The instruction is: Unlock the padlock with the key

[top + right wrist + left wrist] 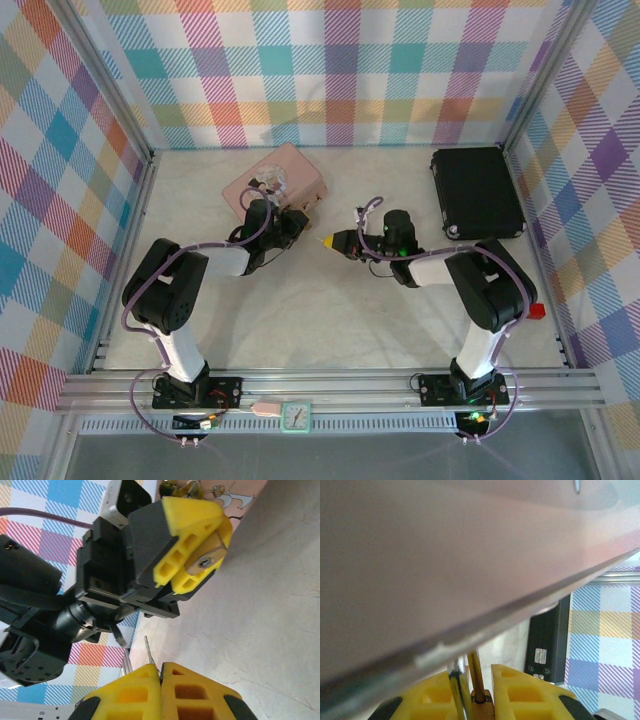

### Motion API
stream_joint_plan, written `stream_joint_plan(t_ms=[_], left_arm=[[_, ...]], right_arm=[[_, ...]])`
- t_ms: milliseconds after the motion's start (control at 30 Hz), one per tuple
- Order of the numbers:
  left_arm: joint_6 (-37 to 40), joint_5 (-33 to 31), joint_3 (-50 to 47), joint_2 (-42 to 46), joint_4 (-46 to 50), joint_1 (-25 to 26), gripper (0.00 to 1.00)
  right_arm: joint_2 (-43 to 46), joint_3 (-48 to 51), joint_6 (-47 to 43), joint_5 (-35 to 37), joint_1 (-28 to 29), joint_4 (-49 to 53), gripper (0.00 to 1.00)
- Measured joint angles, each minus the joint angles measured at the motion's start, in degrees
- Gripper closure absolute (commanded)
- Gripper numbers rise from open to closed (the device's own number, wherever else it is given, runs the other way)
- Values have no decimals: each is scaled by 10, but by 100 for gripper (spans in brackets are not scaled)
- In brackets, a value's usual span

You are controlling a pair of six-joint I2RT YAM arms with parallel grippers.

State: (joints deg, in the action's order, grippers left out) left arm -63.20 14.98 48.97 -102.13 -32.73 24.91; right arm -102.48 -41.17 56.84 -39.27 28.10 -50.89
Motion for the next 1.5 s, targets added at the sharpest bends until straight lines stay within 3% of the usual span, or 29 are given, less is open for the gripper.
stream_joint_plan(t_ms=[1500], left_arm=[[-24, 2, -20, 12, -41, 16, 100]], right_arm=[[-101, -62, 56, 9, 1, -68, 100]])
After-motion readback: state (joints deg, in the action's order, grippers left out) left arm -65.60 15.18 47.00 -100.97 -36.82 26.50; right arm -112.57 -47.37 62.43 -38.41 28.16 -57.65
